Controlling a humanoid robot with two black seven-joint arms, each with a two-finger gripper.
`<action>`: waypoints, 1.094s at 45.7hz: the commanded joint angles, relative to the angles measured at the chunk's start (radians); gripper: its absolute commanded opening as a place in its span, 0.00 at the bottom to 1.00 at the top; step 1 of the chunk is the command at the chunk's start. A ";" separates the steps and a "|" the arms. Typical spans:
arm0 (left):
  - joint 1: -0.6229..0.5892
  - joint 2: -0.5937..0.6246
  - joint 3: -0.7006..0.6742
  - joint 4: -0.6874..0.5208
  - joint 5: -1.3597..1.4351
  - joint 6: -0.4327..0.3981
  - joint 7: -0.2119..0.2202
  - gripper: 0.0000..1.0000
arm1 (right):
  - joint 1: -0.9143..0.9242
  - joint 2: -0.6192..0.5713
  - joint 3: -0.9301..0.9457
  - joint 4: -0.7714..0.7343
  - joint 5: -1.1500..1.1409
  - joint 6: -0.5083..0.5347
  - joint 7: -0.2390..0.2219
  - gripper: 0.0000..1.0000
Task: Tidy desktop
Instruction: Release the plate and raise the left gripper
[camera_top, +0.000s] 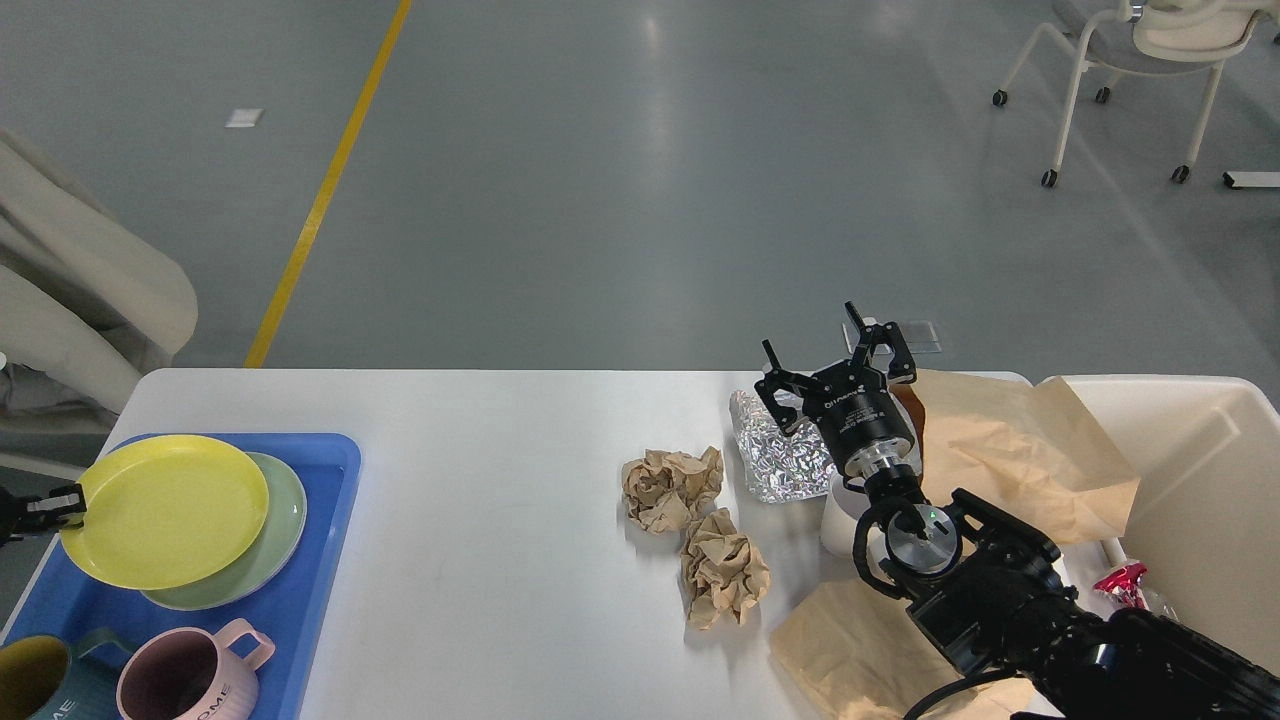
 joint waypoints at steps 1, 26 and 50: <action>0.006 -0.020 0.000 0.007 -0.006 0.005 0.004 0.12 | 0.000 0.000 0.000 0.000 0.000 0.000 0.000 1.00; -0.098 0.054 -0.014 0.007 -0.090 -0.067 -0.142 0.82 | 0.000 0.000 0.000 -0.002 0.000 0.000 0.000 1.00; -0.327 0.172 -0.348 -0.005 -0.541 -0.458 -0.347 0.86 | 0.000 0.000 0.000 -0.003 0.000 0.000 0.000 1.00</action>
